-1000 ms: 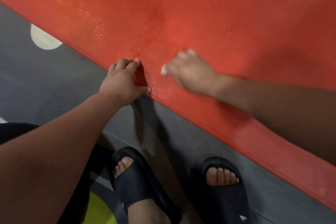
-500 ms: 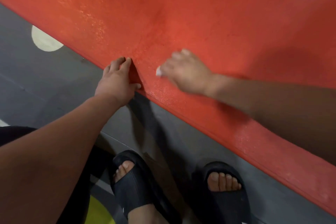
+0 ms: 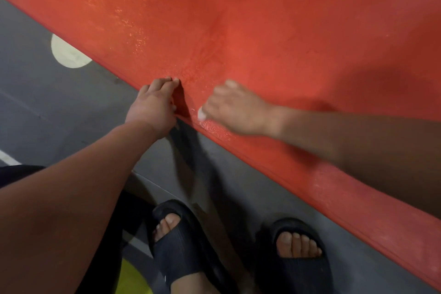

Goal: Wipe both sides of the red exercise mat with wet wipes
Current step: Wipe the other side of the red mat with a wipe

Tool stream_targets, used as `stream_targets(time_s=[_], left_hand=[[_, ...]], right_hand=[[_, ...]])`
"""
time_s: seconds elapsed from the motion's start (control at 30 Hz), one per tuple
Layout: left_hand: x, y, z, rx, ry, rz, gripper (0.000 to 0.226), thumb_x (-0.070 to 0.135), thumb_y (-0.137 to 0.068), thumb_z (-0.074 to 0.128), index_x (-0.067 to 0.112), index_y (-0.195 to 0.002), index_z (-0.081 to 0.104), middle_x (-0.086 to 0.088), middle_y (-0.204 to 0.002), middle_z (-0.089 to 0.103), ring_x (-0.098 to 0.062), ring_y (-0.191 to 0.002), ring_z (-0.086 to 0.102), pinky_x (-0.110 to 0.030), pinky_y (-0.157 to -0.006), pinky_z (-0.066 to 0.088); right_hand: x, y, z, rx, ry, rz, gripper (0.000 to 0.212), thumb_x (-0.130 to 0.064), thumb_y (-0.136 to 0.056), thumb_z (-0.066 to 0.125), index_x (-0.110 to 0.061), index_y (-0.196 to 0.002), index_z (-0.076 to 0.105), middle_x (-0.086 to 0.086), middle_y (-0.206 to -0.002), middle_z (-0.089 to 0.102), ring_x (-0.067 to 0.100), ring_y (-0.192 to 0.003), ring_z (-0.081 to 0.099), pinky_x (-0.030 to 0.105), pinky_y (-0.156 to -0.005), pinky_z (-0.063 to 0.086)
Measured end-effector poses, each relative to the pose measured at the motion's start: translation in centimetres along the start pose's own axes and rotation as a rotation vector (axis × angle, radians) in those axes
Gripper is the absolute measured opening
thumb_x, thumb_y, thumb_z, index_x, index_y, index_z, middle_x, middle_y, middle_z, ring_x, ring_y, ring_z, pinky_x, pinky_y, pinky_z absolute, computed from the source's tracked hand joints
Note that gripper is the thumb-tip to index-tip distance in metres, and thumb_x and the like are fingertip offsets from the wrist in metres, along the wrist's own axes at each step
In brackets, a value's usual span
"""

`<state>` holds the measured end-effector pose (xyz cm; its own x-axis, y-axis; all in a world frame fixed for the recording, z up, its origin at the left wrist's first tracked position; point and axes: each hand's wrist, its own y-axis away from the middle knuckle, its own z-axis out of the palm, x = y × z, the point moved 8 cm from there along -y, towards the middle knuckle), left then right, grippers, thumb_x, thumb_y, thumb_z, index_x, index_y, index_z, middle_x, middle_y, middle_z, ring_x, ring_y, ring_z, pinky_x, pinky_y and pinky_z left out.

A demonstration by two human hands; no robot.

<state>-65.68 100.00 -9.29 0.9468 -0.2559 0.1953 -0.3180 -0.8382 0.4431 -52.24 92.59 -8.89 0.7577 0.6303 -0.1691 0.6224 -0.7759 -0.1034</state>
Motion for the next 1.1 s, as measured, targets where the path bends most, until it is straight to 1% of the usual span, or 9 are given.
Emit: stream_targets(time_s=[0.2, 0.27, 0.4, 0.47, 0.53, 0.73, 0.93, 1.0, 1.1], left_hand=[[0.1, -0.1, -0.5, 0.015, 0.011, 0.023, 0.069, 0.009, -0.092, 0.062, 0.021, -0.155, 0.036, -0.004, -0.154, 0.034, -0.035, -0.136, 0.033, -0.043, -0.117, 0.028], [-0.3, -0.4, -0.7, 0.025, 0.036, 0.012, 0.074, 0.011, -0.090, 0.068, 0.020, -0.155, 0.035, -0.006, -0.154, 0.032, -0.036, -0.137, 0.030, -0.045, -0.118, 0.027], [-1.9, -1.0, -1.1, 0.023, 0.013, -0.035, 0.094, 0.026, -0.082, 0.080, 0.018, -0.158, 0.027, -0.011, -0.160, 0.023, -0.039, -0.144, 0.023, -0.044, -0.122, 0.019], [-3.0, -1.4, -1.4, 0.003, 0.011, -0.085, 0.106, 0.038, -0.079, 0.084, 0.018, -0.160, 0.020, -0.012, -0.165, 0.015, -0.037, -0.150, 0.014, -0.044, -0.124, 0.014], [-4.0, -1.9, -1.4, -0.029, 0.000, -0.129, 0.117, 0.049, -0.076, 0.084, 0.018, -0.162, 0.012, -0.011, -0.168, 0.007, -0.034, -0.154, 0.007, -0.044, -0.126, 0.011], [-3.9, -2.8, -0.6, -0.117, -0.043, -0.147, 0.123, 0.047, -0.079, 0.082, 0.012, -0.162, -0.002, -0.010, -0.170, -0.008, -0.032, -0.156, -0.005, -0.043, -0.127, 0.006], [-4.0, -2.9, -0.4, -0.141, -0.069, -0.146, 0.121, 0.047, -0.082, 0.080, 0.010, -0.161, -0.004, -0.010, -0.170, -0.010, -0.031, -0.156, -0.006, -0.043, -0.127, 0.009], [-3.9, -2.8, -0.5, -0.140, -0.070, -0.144, 0.121, 0.048, -0.083, 0.078, 0.010, -0.161, -0.005, -0.009, -0.169, -0.011, -0.030, -0.156, -0.007, -0.042, -0.127, 0.008], [-4.0, -2.9, -0.7, -0.151, -0.063, -0.139, 0.121, 0.050, -0.083, 0.078, 0.011, -0.162, -0.005, -0.009, -0.169, -0.011, -0.031, -0.156, -0.006, -0.042, -0.127, 0.008]], right_hand=[[12.8, -0.8, -2.6, 0.202, 0.075, 0.799, 0.023, -0.027, -0.097, 0.046, -0.020, -0.105, 0.066, 0.008, -0.095, 0.071, 0.033, -0.096, 0.062, 0.043, -0.085, 0.041], [9.6, -1.5, -1.9, 0.198, 0.028, 0.727, 0.025, -0.024, -0.093, 0.045, -0.021, -0.105, 0.067, 0.007, -0.092, 0.070, 0.032, -0.092, 0.062, 0.042, -0.084, 0.043], [-1.7, -2.1, 0.4, 0.044, -0.143, 0.139, 0.022, -0.021, -0.093, 0.044, -0.019, -0.098, 0.066, 0.002, -0.080, 0.062, 0.028, -0.083, 0.057, 0.039, -0.074, 0.039], [-1.2, -2.1, 0.6, 0.003, -0.134, 0.017, 0.020, -0.018, -0.093, 0.047, -0.020, -0.100, 0.065, 0.001, -0.082, 0.061, 0.027, -0.086, 0.056, 0.039, -0.077, 0.039], [3.3, -3.1, 0.2, 0.080, -0.013, 0.115, 0.017, -0.018, -0.091, 0.058, -0.026, -0.103, 0.066, -0.001, -0.086, 0.064, 0.027, -0.088, 0.058, 0.040, -0.079, 0.041], [14.0, -3.2, -2.1, 0.210, 0.040, 0.803, 0.021, -0.022, -0.097, 0.047, -0.020, -0.109, 0.064, 0.010, -0.100, 0.070, 0.034, -0.101, 0.058, 0.043, -0.086, 0.038], [0.8, -3.5, 0.6, 0.001, -0.104, 0.089, 0.015, -0.016, -0.091, 0.059, -0.022, -0.104, 0.063, 0.000, -0.086, 0.060, 0.027, -0.087, 0.054, 0.040, -0.078, 0.037], [3.5, -3.9, -0.1, 0.005, -0.050, 0.102, 0.016, -0.018, -0.091, 0.063, -0.026, -0.104, 0.063, -0.002, -0.086, 0.062, 0.026, -0.089, 0.056, 0.040, -0.080, 0.038], [11.9, -5.0, -2.2, 0.110, 0.080, 0.384, 0.012, -0.024, -0.095, 0.056, -0.024, -0.104, 0.064, 0.006, -0.091, 0.068, 0.032, -0.092, 0.059, 0.043, -0.081, 0.040]])
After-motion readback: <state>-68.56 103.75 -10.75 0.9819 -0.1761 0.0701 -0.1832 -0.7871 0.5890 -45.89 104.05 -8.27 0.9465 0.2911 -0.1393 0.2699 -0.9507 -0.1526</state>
